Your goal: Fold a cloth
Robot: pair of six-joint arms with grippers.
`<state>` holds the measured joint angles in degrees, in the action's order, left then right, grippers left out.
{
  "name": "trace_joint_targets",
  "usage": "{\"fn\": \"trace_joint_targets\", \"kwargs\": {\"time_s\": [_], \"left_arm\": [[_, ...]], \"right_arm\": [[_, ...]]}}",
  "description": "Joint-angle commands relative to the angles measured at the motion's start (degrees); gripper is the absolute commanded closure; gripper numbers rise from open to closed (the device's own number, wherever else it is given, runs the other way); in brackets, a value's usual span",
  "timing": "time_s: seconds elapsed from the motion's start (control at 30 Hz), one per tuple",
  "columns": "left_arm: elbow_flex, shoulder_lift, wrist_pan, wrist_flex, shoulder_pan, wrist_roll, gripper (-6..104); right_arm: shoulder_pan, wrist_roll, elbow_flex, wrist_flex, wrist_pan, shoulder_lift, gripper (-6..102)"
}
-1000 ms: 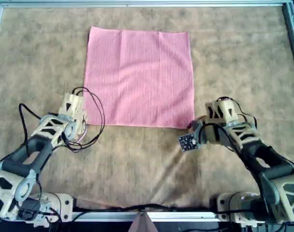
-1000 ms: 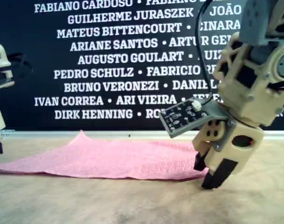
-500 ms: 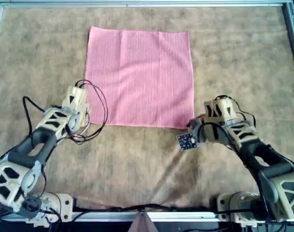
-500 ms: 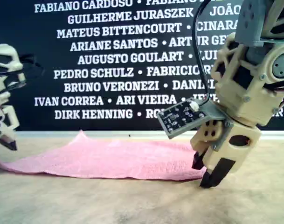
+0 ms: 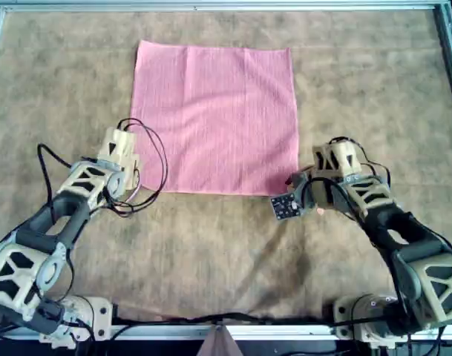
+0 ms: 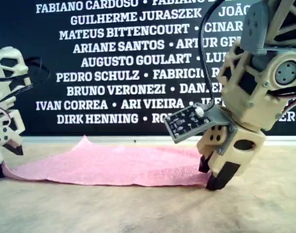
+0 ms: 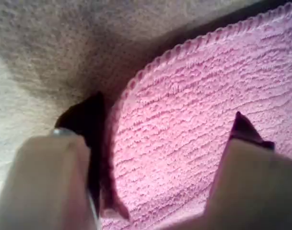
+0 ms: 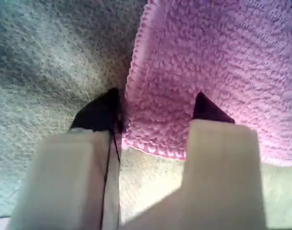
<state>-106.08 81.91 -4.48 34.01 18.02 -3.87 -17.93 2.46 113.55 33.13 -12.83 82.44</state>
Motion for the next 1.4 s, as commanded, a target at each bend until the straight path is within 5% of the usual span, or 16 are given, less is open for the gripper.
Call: {"fn": "trace_joint_targets", "kwargs": {"time_s": [0.0,0.3,0.83,0.97,1.13,1.37], "left_arm": [[1.0,1.1,0.2,0.1,1.5,-0.4,6],[1.0,1.1,-0.7,0.2,7.4,-0.4,6],[0.9,1.1,-0.8,0.2,7.6,-0.9,6],[0.9,1.1,-0.9,0.2,7.6,-0.4,8],[-0.5,1.3,-0.2,0.2,7.6,-1.1,30],[0.1,8.0,0.1,0.0,7.6,-1.1,91]], "right_arm": [[0.2,0.26,-4.7,-2.5,0.4,0.3,35],[-0.3,0.26,-5.0,-2.5,0.3,0.0,35],[-0.3,0.26,-7.9,-2.5,-0.4,-3.8,36],[-0.3,0.35,-7.9,-2.5,-0.4,-3.8,48],[-0.2,0.26,-7.9,-2.5,-0.5,-2.6,76],[-0.2,-0.7,-7.8,-2.5,-0.5,-2.8,91]]}}
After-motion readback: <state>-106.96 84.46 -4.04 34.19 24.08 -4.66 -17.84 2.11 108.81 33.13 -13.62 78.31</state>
